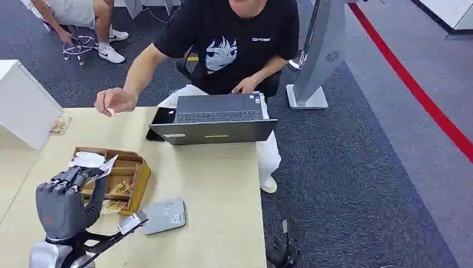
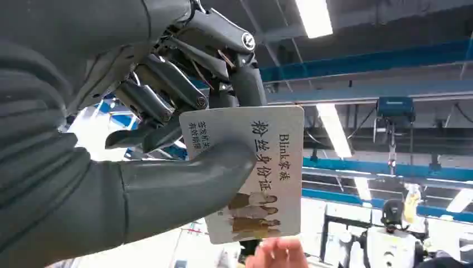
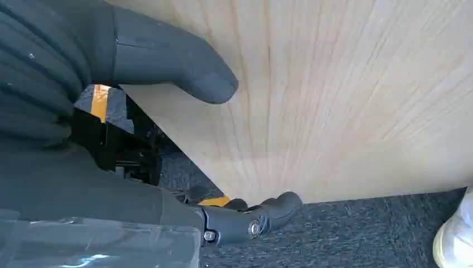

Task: Pass the card to the sensor for recognition and then transmit it.

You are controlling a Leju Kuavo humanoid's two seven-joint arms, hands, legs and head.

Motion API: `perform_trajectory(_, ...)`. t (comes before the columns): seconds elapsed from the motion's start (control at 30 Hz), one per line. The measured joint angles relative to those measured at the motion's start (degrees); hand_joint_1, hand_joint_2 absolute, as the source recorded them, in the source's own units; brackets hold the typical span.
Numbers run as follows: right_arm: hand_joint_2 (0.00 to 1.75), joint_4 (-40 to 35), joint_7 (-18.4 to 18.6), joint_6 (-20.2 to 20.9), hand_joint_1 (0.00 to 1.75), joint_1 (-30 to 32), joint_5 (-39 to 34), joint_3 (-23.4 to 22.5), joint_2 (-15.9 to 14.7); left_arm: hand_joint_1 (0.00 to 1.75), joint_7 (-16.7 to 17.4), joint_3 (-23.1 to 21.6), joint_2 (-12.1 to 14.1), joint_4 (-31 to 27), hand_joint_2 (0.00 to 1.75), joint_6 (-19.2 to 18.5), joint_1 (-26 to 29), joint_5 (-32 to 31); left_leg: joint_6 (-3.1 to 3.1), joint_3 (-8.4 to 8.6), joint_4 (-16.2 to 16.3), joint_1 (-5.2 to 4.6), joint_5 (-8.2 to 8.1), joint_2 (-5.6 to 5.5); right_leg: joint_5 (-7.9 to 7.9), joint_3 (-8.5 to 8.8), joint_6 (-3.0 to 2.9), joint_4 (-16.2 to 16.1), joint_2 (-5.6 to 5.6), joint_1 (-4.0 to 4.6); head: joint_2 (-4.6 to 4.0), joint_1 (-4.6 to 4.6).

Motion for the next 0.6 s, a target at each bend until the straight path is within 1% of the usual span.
perform_trajectory(0.07, 1.75, 0.0, 0.0, -0.1, 0.00, 0.0, -0.3, 0.0, 0.0, 1.75, -1.9, 0.3, -0.7, -0.9, 1.75, 0.0, 1.0, 0.7, 0.00, -0.01, 0.0, 0.00, 0.00, -0.02, 0.00, 0.00, 0.00, 0.0, -0.02, 0.00, 0.00, 0.02)
perform_trajectory(0.1, 1.75, 0.0, -0.1, -0.2, 0.00, 0.0, -0.6, 0.1, 0.0, 1.75, -4.0, 0.5, -1.0, -1.3, 1.75, 0.0, 1.3, 1.3, 0.00, -0.03, 0.0, 0.00, 0.00, -0.05, 0.00, 0.00, 0.00, 0.0, -0.04, 0.00, 0.00, 0.04)
perform_trajectory(0.13, 1.75, 0.0, -0.1, -0.2, 0.00, 0.0, -0.6, 0.1, 0.0, 1.75, -4.9, 0.7, -1.3, -1.6, 1.75, 0.0, 1.6, 1.5, 0.00, -0.03, 0.0, 0.00, 0.00, -0.05, 0.00, 0.01, 0.00, 0.0, -0.05, 0.00, 0.00, 0.04)
perform_trajectory(0.23, 1.75, 0.0, -0.3, -0.2, 0.00, 0.0, -1.1, 0.4, 0.0, 1.75, -10.0, 1.7, -3.2, -4.7, 1.75, 0.0, 5.4, 2.7, -0.09, 0.02, 0.0, -0.01, -0.06, 0.07, 0.00, -0.03, 0.00, 0.0, 0.10, -0.01, 0.00, -0.15)
perform_trajectory(0.27, 1.75, 0.0, -0.6, -0.4, 0.00, 0.0, -1.5, 0.4, 0.0, 1.75, -11.1, 1.7, -3.7, -5.3, 1.75, 0.0, 6.3, 2.7, -0.09, -0.01, 0.0, -0.01, -0.06, -0.01, -0.01, -0.03, 0.01, 0.0, -0.01, -0.01, 0.00, -0.04)
perform_trajectory(0.3, 1.75, 0.0, -0.8, -0.6, 0.00, 0.0, -1.7, 0.4, 0.0, 1.75, -11.1, 1.7, -3.8, -5.5, 1.75, 0.0, 7.1, 2.6, -0.09, -0.02, 0.0, -0.01, -0.06, -0.08, -0.02, -0.01, 0.01, 0.0, -0.07, -0.01, 0.00, 0.04)
perform_trajectory(0.37, 1.75, 0.0, -1.2, -0.7, 0.00, 0.0, -1.9, 0.5, 0.0, 1.75, -9.6, 1.2, -3.8, -5.4, 1.75, 0.0, 8.6, 1.8, -0.10, 0.00, 0.0, -0.01, -0.06, -0.03, -0.02, -0.03, 0.01, 0.0, -0.02, -0.02, 0.00, 0.07)
perform_trajectory(0.43, 1.75, 0.0, -1.4, -0.7, 0.00, 0.0, -2.6, 0.5, -0.1, 1.75, -7.1, 0.6, -3.8, -5.3, 1.75, 0.0, 10.0, 1.8, -0.10, 0.00, 0.0, -0.01, -0.06, -0.06, -0.02, -0.03, 0.01, 0.0, -0.05, -0.01, 0.00, -0.02)
perform_trajectory(0.47, 1.75, 0.0, -1.5, -0.6, 0.00, 0.0, -2.8, 0.5, -0.1, 1.75, -6.8, 0.3, -3.8, -4.7, 1.75, 0.0, 10.5, 1.8, -0.10, -0.01, 0.0, -0.01, -0.06, -0.07, -0.02, -0.03, 0.01, 0.0, -0.07, -0.01, 0.00, -0.02)
perform_trajectory(0.6, 1.75, 0.0, -1.5, 0.2, 0.00, 0.0, -4.1, 0.5, -0.1, 1.75, -8.3, 0.3, -4.6, -0.3, 1.75, 0.0, 11.3, 2.8, -0.10, -0.02, 0.0, -0.02, -0.06, -0.08, -0.02, -0.01, 0.02, 0.0, -0.07, -0.02, 0.00, -0.02)
